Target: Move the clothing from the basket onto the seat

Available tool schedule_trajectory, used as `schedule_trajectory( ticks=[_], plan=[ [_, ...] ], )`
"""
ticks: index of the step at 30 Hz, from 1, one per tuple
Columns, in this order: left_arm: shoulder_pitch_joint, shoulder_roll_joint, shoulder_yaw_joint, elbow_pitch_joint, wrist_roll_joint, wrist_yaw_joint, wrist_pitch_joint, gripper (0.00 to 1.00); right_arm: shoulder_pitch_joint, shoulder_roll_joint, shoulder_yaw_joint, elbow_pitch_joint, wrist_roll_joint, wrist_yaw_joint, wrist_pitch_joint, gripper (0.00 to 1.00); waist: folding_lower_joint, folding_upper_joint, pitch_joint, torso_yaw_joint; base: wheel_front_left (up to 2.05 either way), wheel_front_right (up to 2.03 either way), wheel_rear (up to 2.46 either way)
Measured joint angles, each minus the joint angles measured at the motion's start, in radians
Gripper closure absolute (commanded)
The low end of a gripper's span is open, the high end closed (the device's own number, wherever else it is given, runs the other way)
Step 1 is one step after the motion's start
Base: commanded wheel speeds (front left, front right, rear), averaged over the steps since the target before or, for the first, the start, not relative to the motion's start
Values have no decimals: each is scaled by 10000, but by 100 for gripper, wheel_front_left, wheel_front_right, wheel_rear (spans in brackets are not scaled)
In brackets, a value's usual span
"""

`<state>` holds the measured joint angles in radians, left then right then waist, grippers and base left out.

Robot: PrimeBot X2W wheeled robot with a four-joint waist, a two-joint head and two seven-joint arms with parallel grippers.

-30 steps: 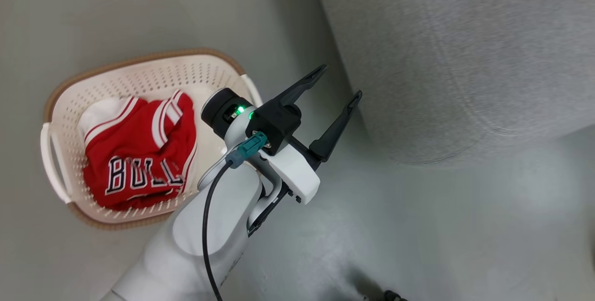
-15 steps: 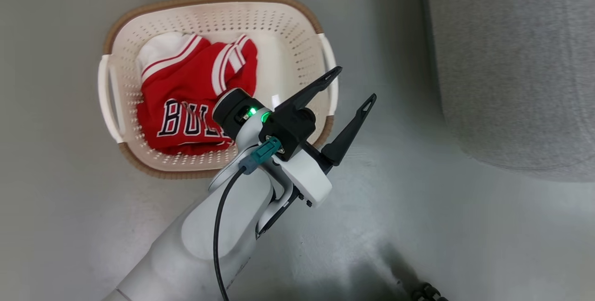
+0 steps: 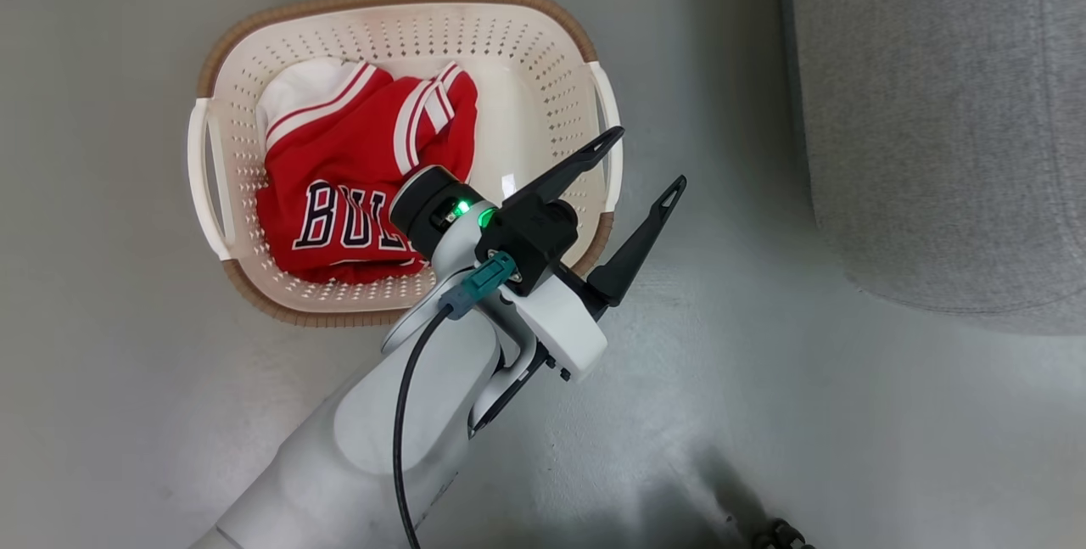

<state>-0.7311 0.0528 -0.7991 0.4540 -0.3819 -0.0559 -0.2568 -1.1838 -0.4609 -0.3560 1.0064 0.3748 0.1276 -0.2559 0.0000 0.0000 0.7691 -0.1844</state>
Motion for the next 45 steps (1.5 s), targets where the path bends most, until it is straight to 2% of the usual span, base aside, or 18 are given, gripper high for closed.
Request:
schedule_trajectory(
  ticks=[1, 4, 5, 13, 24, 35, 38, 45],
  plan=[
    [0, 0, -4, 21, -2, -2, 0, 0, 163, 115, 140, 63, 209, 0, -2, 100, 0, 0, -56, -26, 0, 0, 0],
    [1, 0, 35, 123, -4, -4, 0, 0, 589, 351, 564, 77, 826, 0, -2, 31, 0, 0, -236, -116, 0, 0, 0],
    [1, 0, 65, 138, -4, -4, 0, 0, 712, 408, 708, 56, 1106, 2, -2, 0, 0, 0, -305, -147, 0, 0, 0],
    [91, -4, 307, 150, -196, -61, 0, 0, 2207, 533, 1990, -832, 2180, 0, 0, 0, 0, 0, -1022, -385, 0, 0, 0],
    [939, -29, 926, -359, -516, -35, 0, 0, 3951, 543, 3264, -2523, 2564, 0, 0, 0, 0, 0, -2103, -297, 0, 0, 0],
    [1838, -56, 1852, -876, -591, 322, 0, 0, 4656, 644, 4126, -4205, 2324, 0, 0, 0, 0, 0, -3152, 342, 0, 0, 0],
    [2112, -65, 2307, -1026, -556, 485, 0, 0, 4844, 667, 4360, -4510, 2201, 0, 0, 0, 0, 0, -3483, 584, 0, 0, 0],
    [2892, -94, 3572, -1246, -336, 560, 0, 0, 5301, 752, 4886, -5168, 1599, 0, 0, 0, 0, 0, -4361, 1147, 0, 0, 0]
  ],
)
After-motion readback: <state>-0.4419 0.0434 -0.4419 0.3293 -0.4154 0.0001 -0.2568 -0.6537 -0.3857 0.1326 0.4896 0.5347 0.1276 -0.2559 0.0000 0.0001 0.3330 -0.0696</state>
